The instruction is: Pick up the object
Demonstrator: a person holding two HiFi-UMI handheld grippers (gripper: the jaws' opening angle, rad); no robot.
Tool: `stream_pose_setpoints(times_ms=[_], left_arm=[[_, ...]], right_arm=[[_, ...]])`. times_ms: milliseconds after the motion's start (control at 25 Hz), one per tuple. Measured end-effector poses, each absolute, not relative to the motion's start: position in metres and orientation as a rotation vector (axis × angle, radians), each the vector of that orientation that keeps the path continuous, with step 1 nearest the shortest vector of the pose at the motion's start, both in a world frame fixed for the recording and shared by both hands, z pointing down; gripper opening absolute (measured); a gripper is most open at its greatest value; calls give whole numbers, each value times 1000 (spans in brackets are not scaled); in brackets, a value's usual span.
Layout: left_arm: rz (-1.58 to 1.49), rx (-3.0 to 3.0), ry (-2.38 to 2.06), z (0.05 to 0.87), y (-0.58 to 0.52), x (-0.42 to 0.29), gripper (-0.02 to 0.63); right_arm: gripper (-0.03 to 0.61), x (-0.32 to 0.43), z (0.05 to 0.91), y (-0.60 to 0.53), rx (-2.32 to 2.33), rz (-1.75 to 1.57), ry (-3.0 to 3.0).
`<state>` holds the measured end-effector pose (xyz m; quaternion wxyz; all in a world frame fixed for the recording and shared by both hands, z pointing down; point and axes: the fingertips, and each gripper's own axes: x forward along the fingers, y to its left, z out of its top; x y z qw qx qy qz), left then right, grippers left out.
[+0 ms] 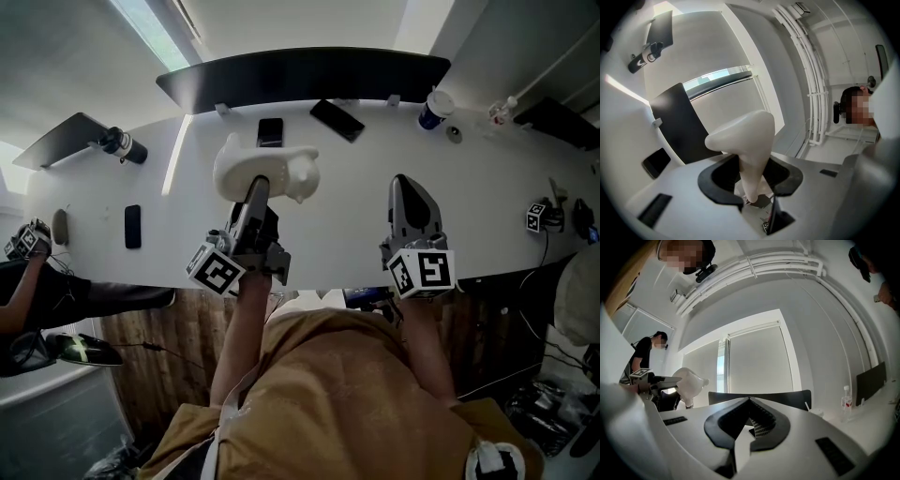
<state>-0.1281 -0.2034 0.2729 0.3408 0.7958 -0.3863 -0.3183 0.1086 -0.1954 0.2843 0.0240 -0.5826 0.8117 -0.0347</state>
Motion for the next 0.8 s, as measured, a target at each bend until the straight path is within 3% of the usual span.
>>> stream_pose_setpoints(times_ms=[800], left_arm=[[-828, 2065, -981, 272, -201, -125, 147]], right_arm=[[8, 109, 289, -194, -1837, -112, 2549]])
